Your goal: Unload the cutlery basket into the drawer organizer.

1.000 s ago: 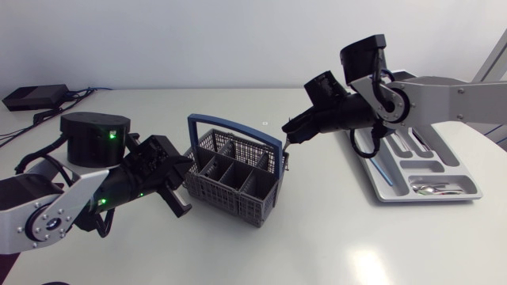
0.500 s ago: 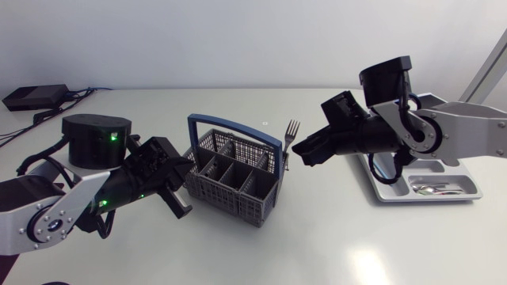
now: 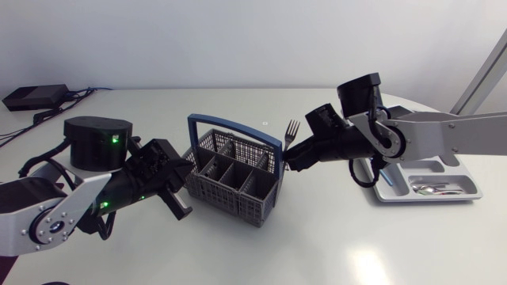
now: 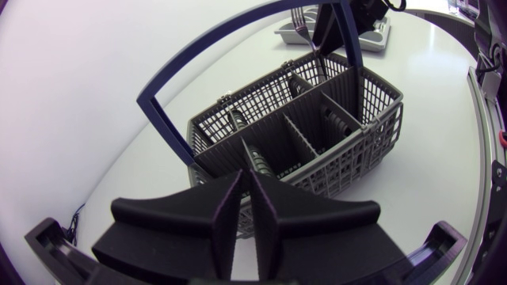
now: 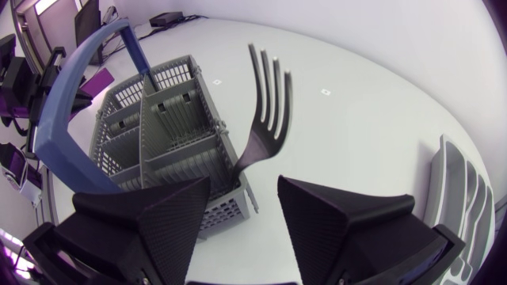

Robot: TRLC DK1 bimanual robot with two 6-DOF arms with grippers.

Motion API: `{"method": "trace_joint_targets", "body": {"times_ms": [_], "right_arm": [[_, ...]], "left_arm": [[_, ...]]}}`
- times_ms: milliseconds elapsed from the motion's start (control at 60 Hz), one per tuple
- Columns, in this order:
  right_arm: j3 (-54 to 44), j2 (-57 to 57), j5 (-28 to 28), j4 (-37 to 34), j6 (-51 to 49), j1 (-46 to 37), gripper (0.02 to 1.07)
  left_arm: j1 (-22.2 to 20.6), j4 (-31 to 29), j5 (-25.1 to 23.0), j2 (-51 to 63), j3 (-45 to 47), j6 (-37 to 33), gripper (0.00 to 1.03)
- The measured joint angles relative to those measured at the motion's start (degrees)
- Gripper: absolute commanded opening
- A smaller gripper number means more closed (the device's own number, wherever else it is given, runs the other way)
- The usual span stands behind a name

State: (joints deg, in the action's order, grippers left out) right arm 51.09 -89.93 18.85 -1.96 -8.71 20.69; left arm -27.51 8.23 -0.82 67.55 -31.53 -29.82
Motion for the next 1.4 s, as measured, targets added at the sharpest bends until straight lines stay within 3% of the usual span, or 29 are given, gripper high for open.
{"method": "trace_joint_targets", "body": {"times_ms": [150, 483, 583, 1183, 1400], "right_arm": [[1.0, -0.2, 0.6, 0.9, 0.0, 0.0, 0.6], [2.4, -2.8, 1.4, 2.3, 0.2, 0.0, 0.2], [2.4, -2.8, 2.2, 3.1, 0.6, 0.0, 0.15], [3.0, -3.4, 2.4, 3.9, 0.8, 0.3, 0.13], [3.0, -3.4, 1.9, 4.3, 0.8, 0.7, 0.35]], "left_arm": [[0.0, 1.1, 0.0, 1.0, 0.5, 0.0, 0.12], [0.0, 2.4, 0.0, 2.4, 0.7, 0.0, 0.12], [0.0, 2.7, 0.0, 2.8, 0.7, 0.0, 0.12], [0.0, 2.8, 0.0, 3.0, 0.7, 0.0, 0.12], [-0.1, 3.3, 0.0, 3.6, 0.7, 0.0, 0.12]]}}
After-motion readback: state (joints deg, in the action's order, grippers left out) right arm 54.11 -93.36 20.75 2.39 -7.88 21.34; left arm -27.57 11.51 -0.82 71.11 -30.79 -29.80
